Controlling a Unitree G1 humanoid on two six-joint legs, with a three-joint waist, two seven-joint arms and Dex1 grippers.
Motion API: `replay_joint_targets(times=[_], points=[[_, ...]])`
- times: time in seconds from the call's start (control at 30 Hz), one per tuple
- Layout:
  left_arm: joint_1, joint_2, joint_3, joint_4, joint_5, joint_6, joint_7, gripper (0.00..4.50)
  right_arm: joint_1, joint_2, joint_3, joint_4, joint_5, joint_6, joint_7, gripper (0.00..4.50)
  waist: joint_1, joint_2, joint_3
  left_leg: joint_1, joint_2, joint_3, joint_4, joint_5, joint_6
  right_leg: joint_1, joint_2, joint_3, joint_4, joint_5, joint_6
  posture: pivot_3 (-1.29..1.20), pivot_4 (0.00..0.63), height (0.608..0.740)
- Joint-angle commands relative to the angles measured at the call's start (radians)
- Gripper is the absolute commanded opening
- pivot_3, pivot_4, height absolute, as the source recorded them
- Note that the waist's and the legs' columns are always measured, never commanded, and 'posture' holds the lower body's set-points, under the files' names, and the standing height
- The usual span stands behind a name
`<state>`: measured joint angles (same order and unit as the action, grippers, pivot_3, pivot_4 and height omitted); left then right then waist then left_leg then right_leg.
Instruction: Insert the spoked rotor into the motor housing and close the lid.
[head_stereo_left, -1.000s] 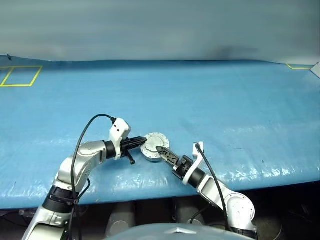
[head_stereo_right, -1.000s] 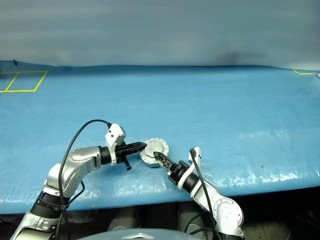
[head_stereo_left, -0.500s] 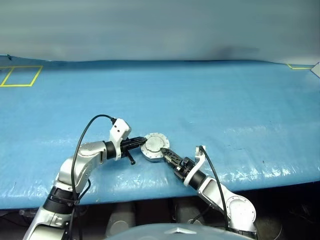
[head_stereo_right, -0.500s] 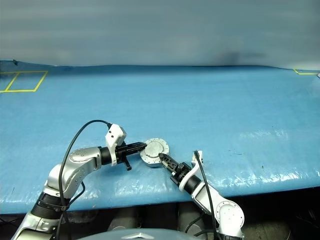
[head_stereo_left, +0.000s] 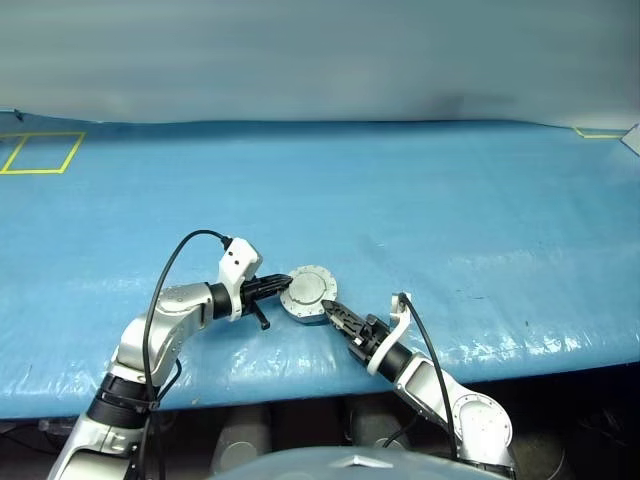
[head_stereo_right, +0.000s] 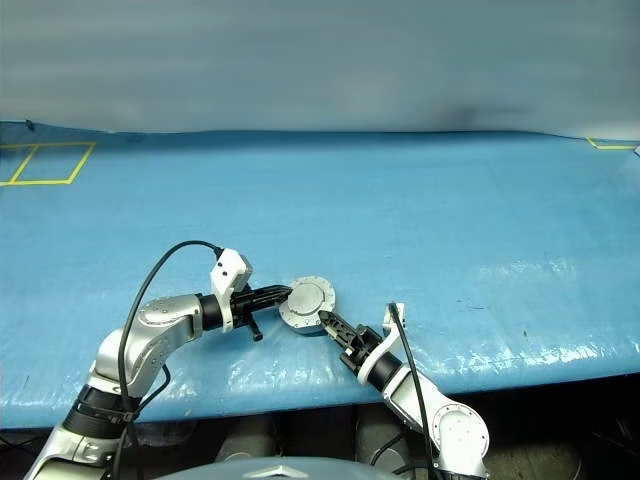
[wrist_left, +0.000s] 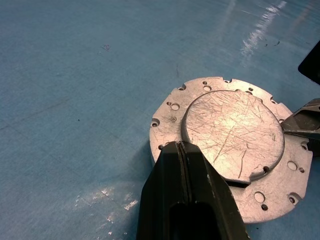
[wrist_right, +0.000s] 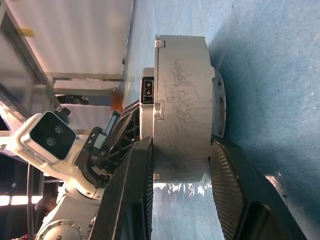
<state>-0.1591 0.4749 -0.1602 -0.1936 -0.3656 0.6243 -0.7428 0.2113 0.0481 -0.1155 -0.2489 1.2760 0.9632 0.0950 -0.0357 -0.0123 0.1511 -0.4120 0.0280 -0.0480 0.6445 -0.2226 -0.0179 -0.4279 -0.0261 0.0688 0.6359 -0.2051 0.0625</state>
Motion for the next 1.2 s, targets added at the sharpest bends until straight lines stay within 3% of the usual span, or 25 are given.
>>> replay_joint_targets(times=[0.03,0.27,0.33,0.57,0.77,1.03,1.2], points=[[0.028,-0.009,0.010,-0.013,-0.020,0.025,0.004,0.00,0.003,0.001,0.014,-0.015,0.010,-0.007,-0.002,1.23,-0.002,0.000,0.000,0.000,0.000,0.000,0.000,0.000,0.000,0.000,0.000,0.000,0.000,0.000,0.000,0.00,0.150,0.740],[0.110,-0.096,0.229,-0.139,-0.226,0.098,0.097,0.00,0.002,0.011,-0.029,-0.057,0.073,-0.053,-0.025,1.23,-0.005,0.001,0.003,-0.004,0.000,0.000,-0.003,0.000,0.000,-0.001,0.001,0.000,0.000,0.000,0.000,0.00,0.150,0.740],[0.171,-0.164,0.323,-0.175,-0.350,0.162,0.168,0.36,-0.017,0.019,-0.040,-0.078,0.106,-0.076,-0.037,1.23,-0.005,0.002,0.004,-0.004,0.001,0.000,-0.004,0.000,0.000,-0.001,0.001,0.000,-0.001,0.000,0.000,0.00,0.150,0.740],[0.291,-0.363,0.487,-0.200,-0.615,0.235,0.395,2.60,-0.127,0.034,-0.036,-0.094,0.164,-0.125,-0.077,1.23,-0.009,0.002,0.008,-0.006,0.000,-0.001,-0.001,0.000,0.001,-0.001,0.001,-0.002,-0.002,0.000,0.000,0.00,0.150,0.740],[0.341,-0.510,0.504,-0.185,-0.823,0.245,0.530,4.49,-0.234,0.047,-0.013,-0.066,0.172,-0.140,-0.098,1.23,-0.010,0.001,0.009,-0.007,0.000,-0.002,0.000,-0.001,0.001,0.000,0.002,-0.002,-0.002,0.000,0.000,0.00,0.150,0.740],[0.380,-0.562,0.467,-0.146,-1.095,0.249,0.553,4.49,-0.276,0.048,0.040,-0.052,0.194,-0.123,-0.114,1.23,-0.011,0.001,0.010,-0.008,0.000,-0.002,0.000,-0.001,0.002,-0.001,0.002,-0.002,-0.004,0.000,0.000,0.00,0.150,0.740],[0.386,-0.556,0.461,-0.107,-1.168,0.207,0.543,4.49,-0.267,0.043,0.074,-0.069,0.231,-0.099,-0.129,1.23,-0.018,0.001,0.010,-0.008,0.000,-0.002,0.001,-0.001,0.002,0.000,0.002,-0.002,-0.003,0.000,0.000,0.00,0.150,0.740]])
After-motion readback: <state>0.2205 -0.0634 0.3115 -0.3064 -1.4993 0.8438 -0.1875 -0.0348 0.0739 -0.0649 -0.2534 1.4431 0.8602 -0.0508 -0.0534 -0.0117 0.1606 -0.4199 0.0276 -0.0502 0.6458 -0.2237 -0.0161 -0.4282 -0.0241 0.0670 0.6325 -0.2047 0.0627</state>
